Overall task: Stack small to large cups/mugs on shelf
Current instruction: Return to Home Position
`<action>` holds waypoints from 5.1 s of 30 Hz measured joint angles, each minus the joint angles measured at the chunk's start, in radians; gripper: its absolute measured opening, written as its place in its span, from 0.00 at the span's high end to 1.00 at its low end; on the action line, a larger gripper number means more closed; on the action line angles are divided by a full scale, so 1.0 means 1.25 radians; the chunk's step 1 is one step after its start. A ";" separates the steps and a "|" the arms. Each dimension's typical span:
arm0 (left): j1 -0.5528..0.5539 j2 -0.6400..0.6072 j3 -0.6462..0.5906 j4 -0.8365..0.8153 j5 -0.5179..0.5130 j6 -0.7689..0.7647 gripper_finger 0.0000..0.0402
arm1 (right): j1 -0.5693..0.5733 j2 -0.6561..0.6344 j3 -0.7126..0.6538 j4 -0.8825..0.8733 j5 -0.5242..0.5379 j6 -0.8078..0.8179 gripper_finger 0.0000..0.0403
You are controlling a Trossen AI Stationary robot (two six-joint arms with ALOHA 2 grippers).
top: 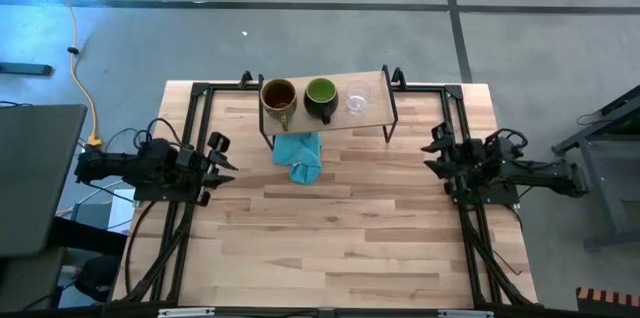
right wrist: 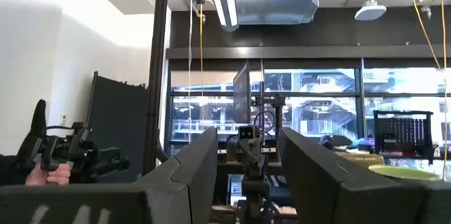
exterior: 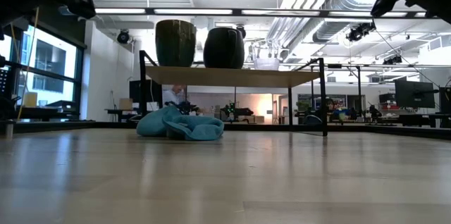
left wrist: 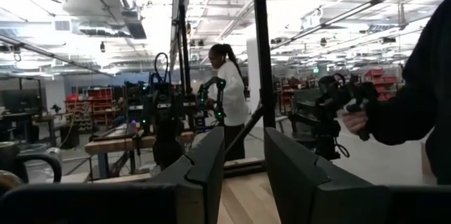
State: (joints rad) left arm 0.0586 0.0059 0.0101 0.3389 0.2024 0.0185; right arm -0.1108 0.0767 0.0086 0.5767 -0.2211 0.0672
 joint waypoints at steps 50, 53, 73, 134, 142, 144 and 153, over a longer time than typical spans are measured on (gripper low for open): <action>0.000 0.000 0.000 -0.179 -0.007 -0.126 0.78 | -0.001 -0.060 0.000 -0.429 0.043 0.104 0.64; 0.000 0.000 0.000 -0.184 -0.007 -0.127 0.78 | -0.001 -0.060 0.000 -0.429 0.044 0.108 0.64; 0.000 0.000 0.000 -0.237 -0.009 -0.147 0.78 | -0.001 -0.058 0.000 -0.429 0.048 0.114 0.64; 0.000 0.000 0.000 -0.237 -0.009 -0.145 0.78 | -0.002 -0.057 0.000 -0.429 0.044 0.107 0.64; 0.000 0.000 0.000 -0.237 -0.009 -0.145 0.78 | -0.001 -0.057 0.000 -0.429 0.045 0.107 0.64; 0.000 0.000 0.000 -0.237 -0.009 -0.145 0.78 | -0.001 -0.057 0.000 -0.429 0.045 0.107 0.64; 0.000 0.000 0.000 -0.237 -0.009 -0.145 0.78 | -0.002 -0.057 0.000 -0.429 0.050 0.107 0.64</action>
State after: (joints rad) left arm 0.0582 0.0059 0.0097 0.0430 0.1905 -0.1623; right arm -0.1127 0.0051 0.0082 0.0400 -0.1589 0.2012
